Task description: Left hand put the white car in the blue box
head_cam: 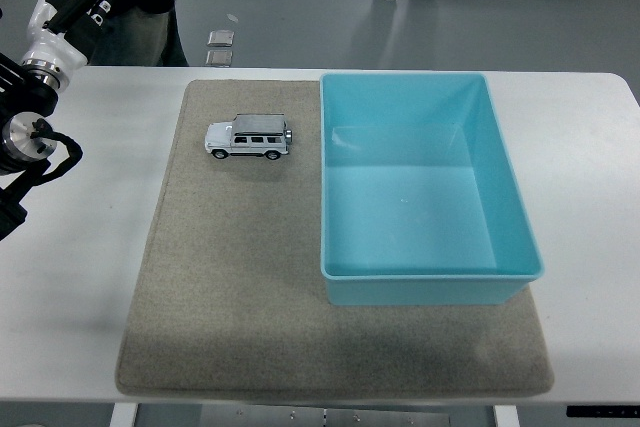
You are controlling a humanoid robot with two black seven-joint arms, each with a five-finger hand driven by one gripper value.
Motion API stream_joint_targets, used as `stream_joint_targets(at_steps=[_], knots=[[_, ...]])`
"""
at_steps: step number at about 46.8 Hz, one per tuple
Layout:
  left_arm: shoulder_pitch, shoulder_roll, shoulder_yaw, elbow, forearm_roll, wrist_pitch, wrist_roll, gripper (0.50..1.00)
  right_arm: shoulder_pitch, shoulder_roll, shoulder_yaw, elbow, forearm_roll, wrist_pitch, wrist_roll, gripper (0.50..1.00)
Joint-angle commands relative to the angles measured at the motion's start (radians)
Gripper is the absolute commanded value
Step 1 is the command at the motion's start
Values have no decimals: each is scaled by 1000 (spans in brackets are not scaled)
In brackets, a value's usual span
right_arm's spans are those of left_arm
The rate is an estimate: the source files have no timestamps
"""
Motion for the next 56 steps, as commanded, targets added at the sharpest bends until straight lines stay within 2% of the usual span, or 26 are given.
stream_joint_targets(at_steps=[1,23,30,34,44,56], knots=[[0,0,0,1,0,0,0,1000,0,0,0,0,0,0,0,936],[0,0,2,4,0,-11,2,1000,0,0,0,0,0,0,0,936],[-6,0,0,12,0,-64,2,1000,0,0,0,0,0,0,0,936],[-5,0,-3,12,-2,-69,-1,1000,0,0,0,0,0,0,0,936],[-3,-2,-14,17,0,-69,-109,1000,0,0,-1,0,0,0,0,936],[-11,-2,5,40,3,-49,-110,1000,0,0,0,0,0,0,0,936]])
